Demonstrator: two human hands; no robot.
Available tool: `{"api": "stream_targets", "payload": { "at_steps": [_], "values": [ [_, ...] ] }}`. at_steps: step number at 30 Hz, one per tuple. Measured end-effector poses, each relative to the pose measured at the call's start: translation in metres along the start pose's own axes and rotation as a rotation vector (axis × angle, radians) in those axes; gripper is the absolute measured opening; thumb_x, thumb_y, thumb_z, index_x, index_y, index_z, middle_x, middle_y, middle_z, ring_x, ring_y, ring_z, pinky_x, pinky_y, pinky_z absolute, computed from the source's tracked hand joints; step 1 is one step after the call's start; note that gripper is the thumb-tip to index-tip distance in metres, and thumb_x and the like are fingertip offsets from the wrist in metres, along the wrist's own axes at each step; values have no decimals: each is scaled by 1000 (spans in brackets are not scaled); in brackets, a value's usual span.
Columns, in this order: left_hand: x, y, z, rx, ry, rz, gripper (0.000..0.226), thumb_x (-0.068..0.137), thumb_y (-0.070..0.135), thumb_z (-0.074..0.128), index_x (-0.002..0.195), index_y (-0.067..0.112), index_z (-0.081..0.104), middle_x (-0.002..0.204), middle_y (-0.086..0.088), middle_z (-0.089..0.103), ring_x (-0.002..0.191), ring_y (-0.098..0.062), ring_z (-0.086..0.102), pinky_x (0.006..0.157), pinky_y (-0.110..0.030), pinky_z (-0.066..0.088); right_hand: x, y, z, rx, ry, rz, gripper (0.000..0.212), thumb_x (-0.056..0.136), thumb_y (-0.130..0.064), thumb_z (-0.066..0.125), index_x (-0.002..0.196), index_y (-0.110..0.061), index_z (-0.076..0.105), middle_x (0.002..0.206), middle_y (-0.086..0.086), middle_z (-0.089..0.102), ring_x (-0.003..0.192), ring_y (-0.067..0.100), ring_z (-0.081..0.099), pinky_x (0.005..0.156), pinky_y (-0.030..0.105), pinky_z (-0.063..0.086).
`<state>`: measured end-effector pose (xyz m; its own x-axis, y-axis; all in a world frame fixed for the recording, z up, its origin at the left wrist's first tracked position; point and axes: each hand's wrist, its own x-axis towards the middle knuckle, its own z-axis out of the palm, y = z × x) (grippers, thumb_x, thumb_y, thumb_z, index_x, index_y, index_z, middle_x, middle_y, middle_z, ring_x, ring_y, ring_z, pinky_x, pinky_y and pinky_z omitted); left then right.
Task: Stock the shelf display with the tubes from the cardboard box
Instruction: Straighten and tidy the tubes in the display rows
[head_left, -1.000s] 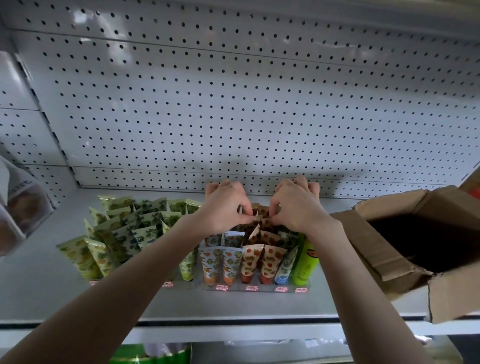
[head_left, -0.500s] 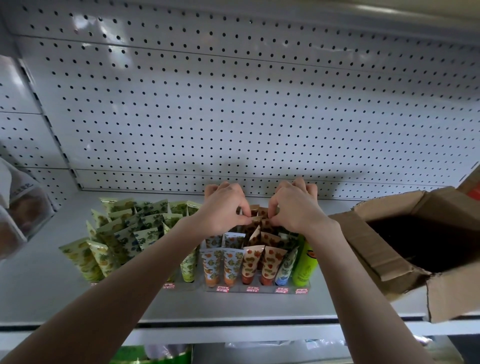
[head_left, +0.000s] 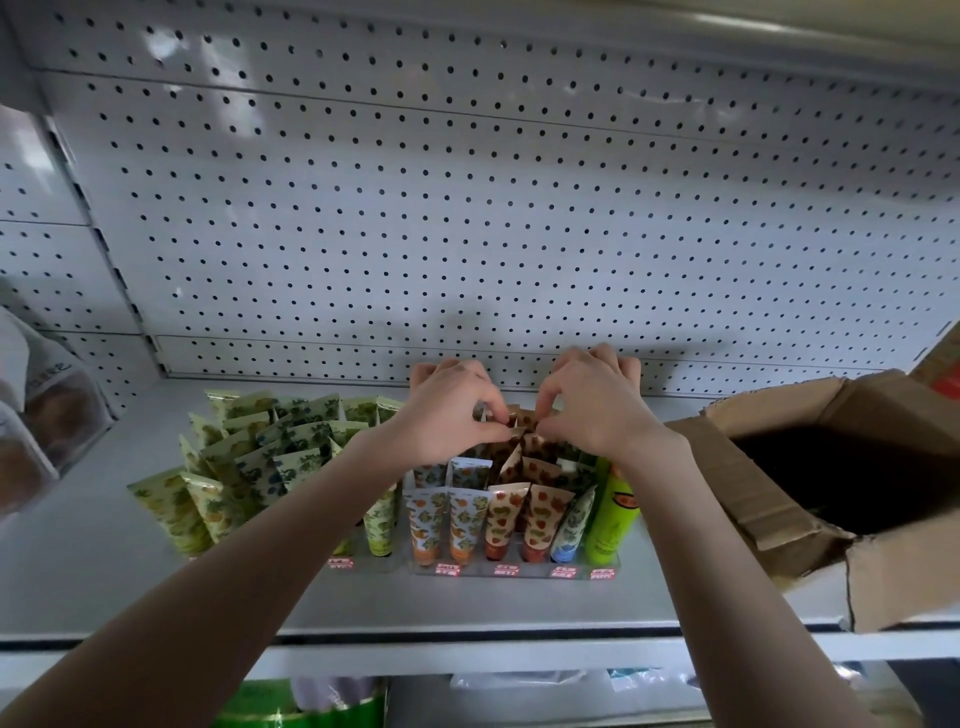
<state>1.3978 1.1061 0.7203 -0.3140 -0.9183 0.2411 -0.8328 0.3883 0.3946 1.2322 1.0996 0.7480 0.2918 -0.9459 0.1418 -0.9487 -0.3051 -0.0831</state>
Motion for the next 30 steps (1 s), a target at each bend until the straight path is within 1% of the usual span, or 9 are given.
{"api": "stream_targets", "payload": {
  "at_steps": [4, 7, 12, 14, 18, 21, 24, 27, 30],
  "values": [
    [-7, 5, -5, -66, -22, 19, 11, 80, 42, 66, 79, 31, 69, 102, 12, 50, 106, -10, 39, 91, -32, 18, -10, 2, -7, 100, 5, -7, 3, 78, -33, 70, 81, -32, 69, 118, -6, 48, 114, 21, 30, 84, 30, 14],
    [-13, 9, -6, -63, -34, 25, 13, 77, 43, 69, 80, 30, 72, 101, 9, 52, 103, -10, 39, 89, -33, 19, -21, 2, -11, 147, -24, -12, 6, 76, -38, 72, 77, -32, 70, 121, -9, 46, 115, 20, 27, 85, 31, 13],
    [-21, 12, -2, -44, -55, 11, 18, 75, 44, 71, 81, 27, 73, 103, 7, 53, 105, -13, 39, 91, -34, 19, -35, 0, -9, 144, -80, -22, 7, 74, -37, 73, 79, -32, 73, 135, -9, 39, 122, 18, 20, 80, 28, 7],
    [-22, 14, -1, -34, -64, 3, 18, 74, 43, 72, 81, 27, 72, 104, 6, 53, 105, -13, 38, 90, -34, 19, -36, -1, -6, 130, -88, -21, 8, 74, -38, 73, 80, -33, 72, 140, -9, 37, 124, 17, 18, 82, 29, 7],
    [-23, 16, 1, -2, -57, -2, 15, 76, 42, 71, 82, 28, 72, 106, 7, 53, 105, -12, 37, 89, -33, 19, -36, -2, -1, 104, -100, -24, 5, 75, -36, 73, 79, -33, 71, 143, -8, 36, 125, 18, 18, 93, 32, 8],
    [-22, 15, 3, -5, -55, -4, 15, 80, 42, 68, 79, 28, 72, 106, 7, 52, 106, -13, 37, 94, -34, 18, -35, -3, 2, 73, -101, -23, 3, 78, -34, 71, 80, -31, 73, 143, -6, 36, 125, 21, 20, 98, 36, 11],
    [-20, 14, 3, 13, -48, -4, 18, 81, 43, 66, 78, 27, 72, 106, 8, 51, 107, -12, 37, 96, -34, 17, -35, -3, 3, 39, -86, -20, 5, 81, -30, 68, 79, -30, 73, 140, -6, 39, 124, 21, 22, 100, 37, 12],
    [-20, 13, 3, 28, -41, -6, 16, 81, 41, 66, 80, 26, 73, 105, 9, 51, 107, -12, 36, 97, -35, 17, -34, -4, 4, 10, -64, -22, 8, 82, -26, 66, 80, -28, 73, 133, -5, 44, 122, 21, 25, 99, 36, 13],
    [-20, 13, 4, 38, -35, -4, 14, 81, 38, 67, 80, 25, 73, 100, 12, 47, 106, -12, 36, 99, -35, 18, -33, -5, 7, -6, -31, -18, 11, 83, -22, 64, 79, -27, 74, 129, -5, 47, 120, 21, 26, 94, 34, 12]
  ]
}}
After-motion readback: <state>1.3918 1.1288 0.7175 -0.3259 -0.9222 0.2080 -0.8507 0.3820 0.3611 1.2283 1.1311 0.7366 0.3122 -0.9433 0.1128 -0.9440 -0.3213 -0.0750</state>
